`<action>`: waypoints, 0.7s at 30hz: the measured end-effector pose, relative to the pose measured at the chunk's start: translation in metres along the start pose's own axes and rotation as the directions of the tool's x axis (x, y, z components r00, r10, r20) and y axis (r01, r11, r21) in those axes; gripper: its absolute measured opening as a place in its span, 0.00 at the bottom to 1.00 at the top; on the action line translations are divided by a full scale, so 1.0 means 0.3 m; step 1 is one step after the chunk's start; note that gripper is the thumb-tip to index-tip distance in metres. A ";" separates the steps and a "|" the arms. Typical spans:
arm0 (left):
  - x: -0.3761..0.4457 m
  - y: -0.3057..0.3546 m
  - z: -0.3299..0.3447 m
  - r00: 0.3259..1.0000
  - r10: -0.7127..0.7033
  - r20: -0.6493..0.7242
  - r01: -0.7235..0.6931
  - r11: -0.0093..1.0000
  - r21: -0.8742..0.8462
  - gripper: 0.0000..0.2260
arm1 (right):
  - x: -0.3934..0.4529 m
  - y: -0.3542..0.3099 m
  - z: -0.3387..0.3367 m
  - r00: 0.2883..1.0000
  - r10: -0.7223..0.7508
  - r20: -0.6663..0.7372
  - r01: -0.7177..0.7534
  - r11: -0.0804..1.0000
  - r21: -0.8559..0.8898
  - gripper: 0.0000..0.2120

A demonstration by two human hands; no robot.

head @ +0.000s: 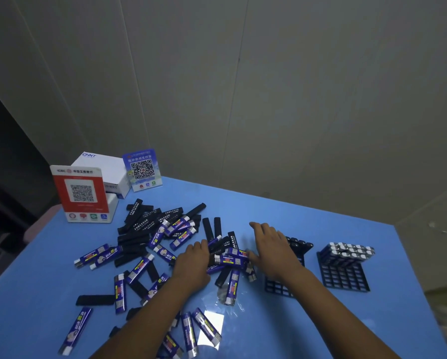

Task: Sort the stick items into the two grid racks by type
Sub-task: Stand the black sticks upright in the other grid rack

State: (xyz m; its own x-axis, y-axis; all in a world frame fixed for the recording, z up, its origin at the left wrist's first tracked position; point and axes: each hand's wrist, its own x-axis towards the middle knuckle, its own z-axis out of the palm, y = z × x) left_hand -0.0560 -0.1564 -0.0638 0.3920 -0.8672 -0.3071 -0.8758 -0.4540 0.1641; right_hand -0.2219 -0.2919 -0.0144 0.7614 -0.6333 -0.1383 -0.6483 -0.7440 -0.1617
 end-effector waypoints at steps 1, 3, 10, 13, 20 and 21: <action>0.001 -0.001 -0.003 1.000 0.001 -0.006 -0.001 1.000 -0.006 0.28 | -0.001 0.002 -0.002 1.000 0.004 0.000 -0.004 1.000 0.003 0.31; 0.004 -0.005 -0.014 1.000 0.006 -0.024 -0.007 1.000 -0.029 0.27 | -0.004 0.005 -0.005 1.000 0.010 -0.003 -0.010 1.000 0.006 0.31; -0.011 -0.060 -0.033 0.997 0.003 -0.074 -0.016 0.984 -0.180 0.23 | -0.009 0.015 -0.015 1.000 0.025 -0.003 -0.025 1.000 -0.007 0.30; -0.015 -0.086 -0.027 0.998 -0.001 -0.065 -0.014 0.970 -0.242 0.27 | -0.006 0.009 -0.013 1.000 0.021 -0.003 -0.021 1.000 -0.009 0.30; -0.026 -0.124 -0.048 0.997 -0.042 -0.067 0.015 0.928 -0.371 0.37 | 0.005 -0.022 -0.010 1.000 0.005 -0.007 -0.005 1.000 0.007 0.29; -0.029 -0.126 -0.052 0.997 -0.053 -0.064 0.024 0.922 -0.387 0.36 | 0.004 -0.025 -0.012 1.000 0.002 -0.008 -0.002 1.000 0.009 0.29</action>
State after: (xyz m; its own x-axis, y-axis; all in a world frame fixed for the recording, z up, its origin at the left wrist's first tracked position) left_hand -0.0219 -0.1348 -0.0528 0.4551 -0.8532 -0.2548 -0.6886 -0.5186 0.5069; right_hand -0.2160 -0.2878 -0.0100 0.7599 -0.6368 -0.1305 -0.6499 -0.7407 -0.1699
